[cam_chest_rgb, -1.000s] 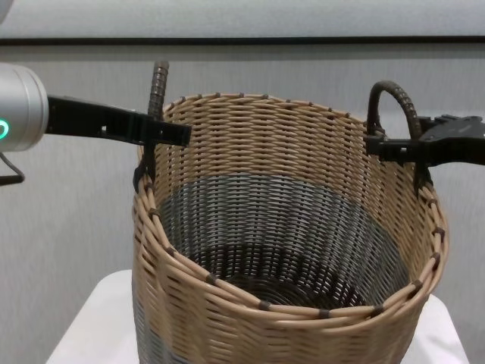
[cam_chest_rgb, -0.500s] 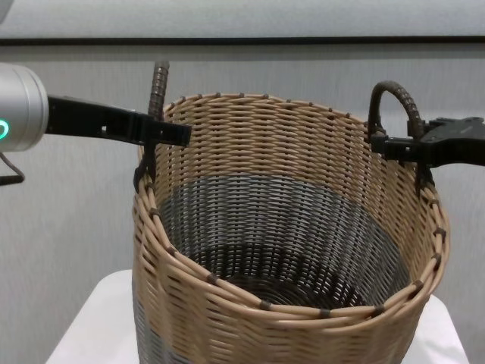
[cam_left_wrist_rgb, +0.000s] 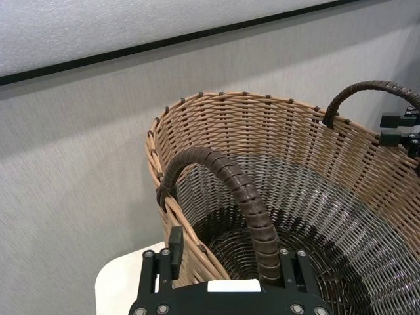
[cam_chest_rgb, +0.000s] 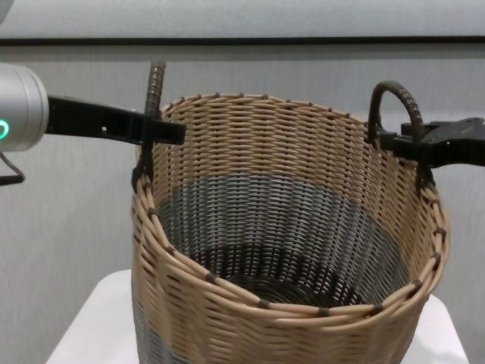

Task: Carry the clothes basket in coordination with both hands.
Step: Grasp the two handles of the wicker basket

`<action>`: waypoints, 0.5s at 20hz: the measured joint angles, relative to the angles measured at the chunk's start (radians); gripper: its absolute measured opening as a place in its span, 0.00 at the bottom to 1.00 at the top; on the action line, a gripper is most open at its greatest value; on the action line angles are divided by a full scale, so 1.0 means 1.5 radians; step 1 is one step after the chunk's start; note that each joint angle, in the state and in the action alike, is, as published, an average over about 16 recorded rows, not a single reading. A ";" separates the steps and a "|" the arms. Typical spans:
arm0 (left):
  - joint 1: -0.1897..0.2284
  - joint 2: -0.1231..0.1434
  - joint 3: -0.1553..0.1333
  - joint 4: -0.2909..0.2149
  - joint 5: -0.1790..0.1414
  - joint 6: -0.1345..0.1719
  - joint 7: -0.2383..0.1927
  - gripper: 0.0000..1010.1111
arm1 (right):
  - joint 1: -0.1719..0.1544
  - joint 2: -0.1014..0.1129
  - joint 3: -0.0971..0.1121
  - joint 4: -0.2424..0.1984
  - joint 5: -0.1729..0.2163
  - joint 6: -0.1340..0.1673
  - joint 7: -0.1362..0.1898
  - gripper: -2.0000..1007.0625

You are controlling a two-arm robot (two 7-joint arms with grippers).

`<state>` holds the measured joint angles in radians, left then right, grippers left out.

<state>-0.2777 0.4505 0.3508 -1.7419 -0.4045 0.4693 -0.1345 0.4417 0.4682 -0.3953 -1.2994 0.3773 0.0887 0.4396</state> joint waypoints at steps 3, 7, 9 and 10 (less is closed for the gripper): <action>0.000 0.000 0.000 0.000 0.000 0.000 0.000 0.69 | 0.000 0.000 0.000 0.000 0.000 0.000 0.000 0.31; 0.000 0.000 0.000 0.000 0.000 0.000 0.000 0.54 | -0.001 0.001 0.000 -0.001 0.000 0.001 0.000 0.18; 0.000 0.000 0.000 0.000 0.000 0.000 0.000 0.47 | -0.001 0.001 0.000 -0.001 0.001 0.001 0.000 0.13; 0.000 0.000 0.000 0.000 0.000 0.000 0.000 0.43 | -0.001 0.001 0.000 -0.001 0.001 0.001 0.000 0.11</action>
<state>-0.2776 0.4505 0.3507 -1.7420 -0.4046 0.4693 -0.1345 0.4406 0.4692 -0.3953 -1.3011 0.3782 0.0900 0.4391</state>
